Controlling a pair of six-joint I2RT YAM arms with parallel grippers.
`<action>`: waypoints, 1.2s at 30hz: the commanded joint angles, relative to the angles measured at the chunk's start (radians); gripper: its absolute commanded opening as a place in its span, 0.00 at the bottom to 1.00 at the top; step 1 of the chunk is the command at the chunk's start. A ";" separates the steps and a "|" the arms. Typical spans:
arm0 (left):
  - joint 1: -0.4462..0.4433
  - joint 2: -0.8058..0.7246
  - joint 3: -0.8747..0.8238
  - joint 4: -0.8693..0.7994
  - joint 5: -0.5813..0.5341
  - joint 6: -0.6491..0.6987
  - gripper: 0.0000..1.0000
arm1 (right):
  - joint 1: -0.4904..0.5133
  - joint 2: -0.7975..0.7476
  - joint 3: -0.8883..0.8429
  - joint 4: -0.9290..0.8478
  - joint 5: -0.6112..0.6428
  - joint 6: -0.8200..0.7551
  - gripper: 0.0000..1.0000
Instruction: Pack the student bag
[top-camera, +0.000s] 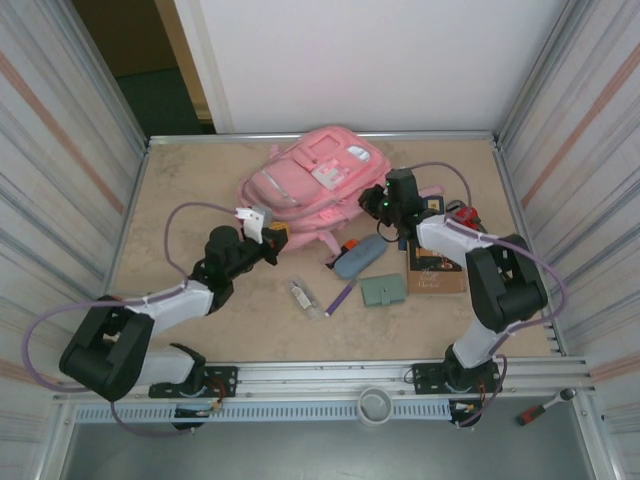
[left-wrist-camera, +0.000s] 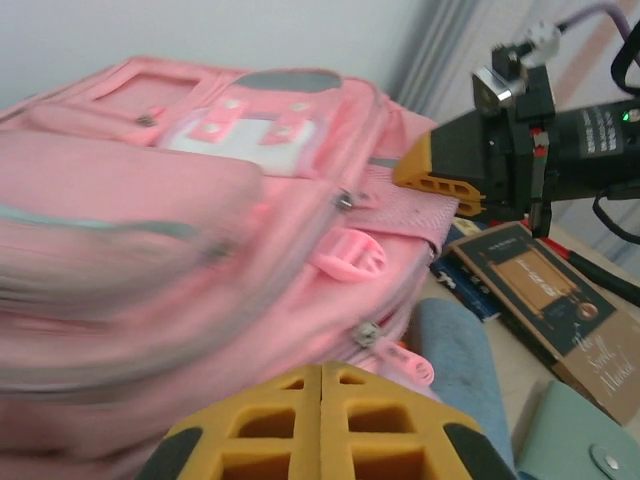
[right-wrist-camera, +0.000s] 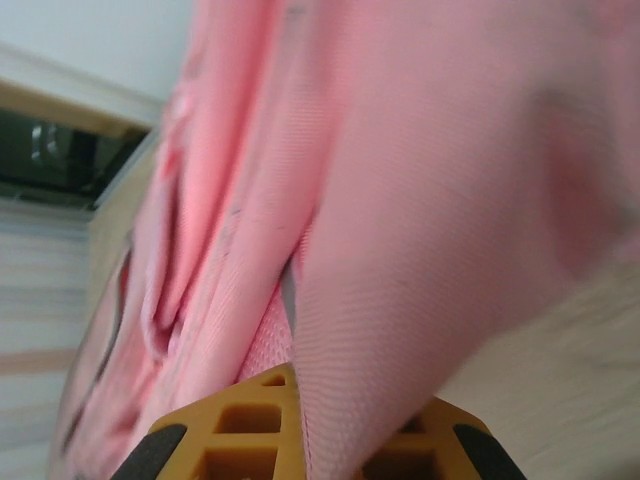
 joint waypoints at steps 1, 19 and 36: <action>0.009 -0.003 -0.018 -0.066 -0.023 -0.046 0.00 | -0.047 0.060 0.064 0.008 -0.018 -0.079 0.02; -0.124 0.272 0.162 -0.047 0.088 -0.075 0.33 | 0.049 -0.020 0.104 0.018 -0.089 0.020 0.01; -0.018 0.403 0.252 0.027 0.170 -0.373 0.45 | 0.092 -0.048 0.107 -0.011 -0.021 -0.020 0.01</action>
